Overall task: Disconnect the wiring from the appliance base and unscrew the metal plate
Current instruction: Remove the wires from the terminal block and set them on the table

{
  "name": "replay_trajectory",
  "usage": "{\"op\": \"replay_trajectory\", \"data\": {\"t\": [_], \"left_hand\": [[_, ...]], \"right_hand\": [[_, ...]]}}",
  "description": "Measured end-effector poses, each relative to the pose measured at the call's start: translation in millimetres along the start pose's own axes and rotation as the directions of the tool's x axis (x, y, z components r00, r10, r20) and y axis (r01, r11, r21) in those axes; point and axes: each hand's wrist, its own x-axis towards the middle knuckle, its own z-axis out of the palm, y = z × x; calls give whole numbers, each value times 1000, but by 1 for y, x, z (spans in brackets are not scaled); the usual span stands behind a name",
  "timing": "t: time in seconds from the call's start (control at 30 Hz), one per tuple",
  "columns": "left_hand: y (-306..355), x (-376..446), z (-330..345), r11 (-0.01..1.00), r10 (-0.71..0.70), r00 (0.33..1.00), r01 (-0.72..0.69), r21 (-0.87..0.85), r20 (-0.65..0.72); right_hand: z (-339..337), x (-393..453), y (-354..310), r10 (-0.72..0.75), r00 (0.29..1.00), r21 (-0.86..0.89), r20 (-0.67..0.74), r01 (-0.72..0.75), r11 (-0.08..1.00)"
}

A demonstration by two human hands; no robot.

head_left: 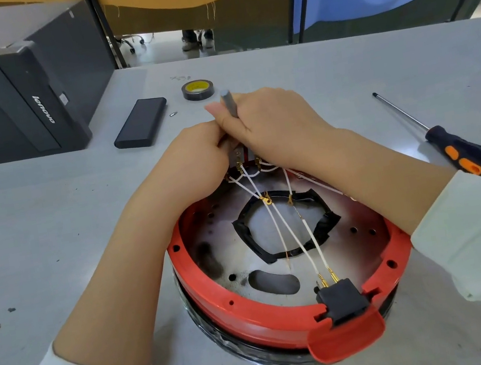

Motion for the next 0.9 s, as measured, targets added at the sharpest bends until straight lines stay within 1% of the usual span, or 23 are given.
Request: {"op": "replay_trajectory", "data": {"t": [0.07, 0.1, 0.27, 0.33, 0.37, 0.43, 0.47, 0.5, 0.6, 0.63, 0.67, 0.73, 0.8, 0.9], "left_hand": [[1, 0, 0, 1000, 31, 999, -31, -3, 8], [1, 0, 0, 999, 37, 999, -37, -6, 10], [0, 0, 1, 999, 50, 999, -50, -21, 7], [1, 0, 1, 998, 58, 998, -57, -31, 12], [0, 0, 0, 998, 52, 999, -52, -36, 11], [0, -1, -1, 998, 33, 999, -33, -50, 8], [1, -1, -1, 998, 30, 999, -29, -53, 14], [1, -2, -1, 998, 31, 999, -29, -53, 24], [2, -2, -1, 998, 32, 998, -29, -59, 51], [2, -2, -1, 998, 31, 998, -27, -61, 54], [2, -2, -1, 998, 29, 998, -25, -61, 57], [1, -2, -1, 998, 26, 998, -23, -63, 58], [1, -2, -1, 998, 26, 998, -23, -63, 50], [0, -2, 0, 998, 26, 999, -24, -50, 35]], "right_hand": [[0, 2, 3, 91, 995, 144, 31, -95, 985], [0, 3, 3, 116, 992, 176, 42, -121, 977], [2, 3, 4, 124, 992, 227, 22, -126, 966], [-1, 1, 7, 135, 991, 295, -11, -126, 947], [-2, 0, 8, 156, 987, 367, -45, -129, 921], [-8, 0, 13, 247, 962, 548, -120, -144, 824], [-11, 0, 16, 298, 947, 614, -120, -165, 772], [-14, -1, 18, 337, 938, 648, -82, -206, 733], [-21, -8, 26, 357, 925, 615, 133, -360, 701], [-21, -11, 27, 362, 916, 613, 174, -388, 688], [-20, -14, 28, 375, 909, 622, 183, -403, 672], [-16, -19, 27, 417, 901, 641, 121, -392, 660], [-11, -21, 25, 421, 906, 608, 48, -361, 707], [-8, -23, 24, 389, 920, 563, 43, -345, 751]]}}
